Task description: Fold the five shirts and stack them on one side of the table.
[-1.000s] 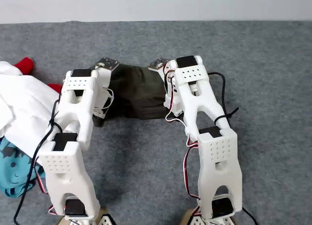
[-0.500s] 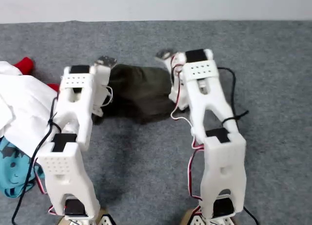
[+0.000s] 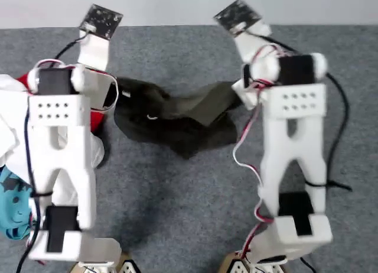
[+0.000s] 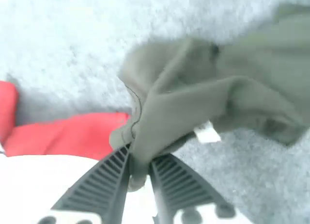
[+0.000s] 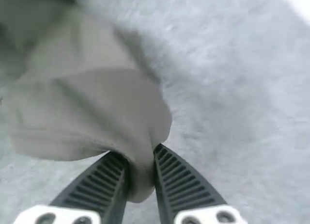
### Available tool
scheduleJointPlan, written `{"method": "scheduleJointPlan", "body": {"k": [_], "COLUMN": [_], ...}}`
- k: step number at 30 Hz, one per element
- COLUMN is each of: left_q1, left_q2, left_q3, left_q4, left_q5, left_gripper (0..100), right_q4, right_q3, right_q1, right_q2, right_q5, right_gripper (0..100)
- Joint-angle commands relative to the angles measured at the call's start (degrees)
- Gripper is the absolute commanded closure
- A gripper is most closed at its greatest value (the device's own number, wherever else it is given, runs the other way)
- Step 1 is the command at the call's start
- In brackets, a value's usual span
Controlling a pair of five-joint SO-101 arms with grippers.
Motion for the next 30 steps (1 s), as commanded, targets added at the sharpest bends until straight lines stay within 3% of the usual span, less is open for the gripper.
{"method": "scheduleJointPlan", "body": {"k": [1, 5, 16, 30], "left_q1": [-0.4, -0.4, -0.4, -0.5], "left_q2": [-5.7, -8.2, -17.3, -25.3], "left_q3": [-2.2, -2.3, -8.0, -19.4], "left_q4": [0.1, 0.3, 0.1, -1.1], "left_q5": [0.2, 0.2, -0.1, -16.4], "left_gripper": [100, 100, 100, 100], "right_q4": [-2.9, -3.2, -9.6, -27.6], "right_q3": [-1.9, -1.8, -8.4, -8.7], "right_q1": [4.3, 8.2, 15.1, 16.4], "right_q2": [-7.2, -8.0, -15.5, -30.5], "right_q5": [1.1, 4.7, 4.7, 9.2], "right_gripper": [98.8, 98.8, 98.8, 98.8]}}
